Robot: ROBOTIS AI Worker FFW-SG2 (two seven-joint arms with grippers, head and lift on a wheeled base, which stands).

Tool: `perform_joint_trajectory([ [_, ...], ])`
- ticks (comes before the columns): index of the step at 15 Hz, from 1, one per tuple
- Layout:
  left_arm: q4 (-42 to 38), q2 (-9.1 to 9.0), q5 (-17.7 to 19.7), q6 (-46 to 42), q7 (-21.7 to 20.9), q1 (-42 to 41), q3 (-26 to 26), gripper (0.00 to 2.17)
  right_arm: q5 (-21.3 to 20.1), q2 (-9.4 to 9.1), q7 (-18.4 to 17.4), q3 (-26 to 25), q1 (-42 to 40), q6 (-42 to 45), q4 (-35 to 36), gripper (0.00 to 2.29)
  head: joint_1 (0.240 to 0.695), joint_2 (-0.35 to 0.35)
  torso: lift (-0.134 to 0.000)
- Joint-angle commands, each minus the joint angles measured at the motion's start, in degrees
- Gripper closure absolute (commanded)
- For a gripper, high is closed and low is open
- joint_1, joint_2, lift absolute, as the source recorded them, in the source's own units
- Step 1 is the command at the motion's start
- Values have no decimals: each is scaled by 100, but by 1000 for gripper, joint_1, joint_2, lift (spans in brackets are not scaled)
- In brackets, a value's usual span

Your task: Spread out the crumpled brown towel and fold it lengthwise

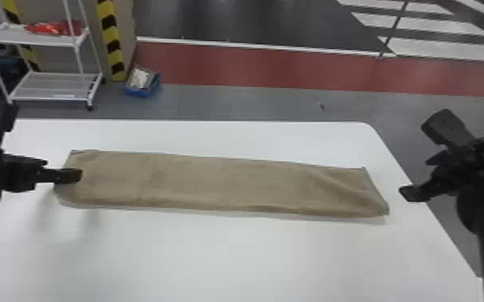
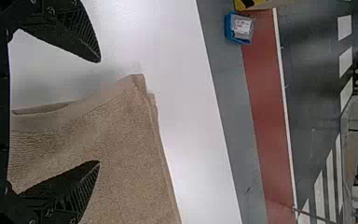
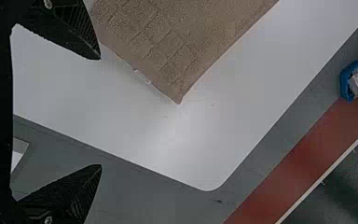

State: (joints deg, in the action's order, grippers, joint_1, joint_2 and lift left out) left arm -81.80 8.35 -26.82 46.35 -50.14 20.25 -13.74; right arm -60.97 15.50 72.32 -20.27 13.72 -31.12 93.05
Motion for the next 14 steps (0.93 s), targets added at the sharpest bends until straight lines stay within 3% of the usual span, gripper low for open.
perform_joint_trajectory([
  [1, -240, 53, 124, 89, -330, -170, -340, 144, 32, 6, 1, -3, -10, 22, 38, 56, 695, -145, -124],
  [4, -222, 474, 687, 529, -1095, -135, -586, 151, 32, 14, 1, -12, -36, 40, 29, 56, 695, -137, -124],
  [5, -160, 510, 739, 546, -1402, -91, -613, 151, 32, 14, -8, -12, -45, 57, 29, 56, 695, -130, -124],
  [9, 226, 510, 915, 371, -1376, 5, -604, 191, 76, 6, 1, -3, -124, 40, 29, 60, 695, -131, -124],
  [14, 631, 518, 880, 160, -1174, 93, -419, 198, 120, 23, 27, -249, -238, 215, 46, 63, 695, -137, -124],
])
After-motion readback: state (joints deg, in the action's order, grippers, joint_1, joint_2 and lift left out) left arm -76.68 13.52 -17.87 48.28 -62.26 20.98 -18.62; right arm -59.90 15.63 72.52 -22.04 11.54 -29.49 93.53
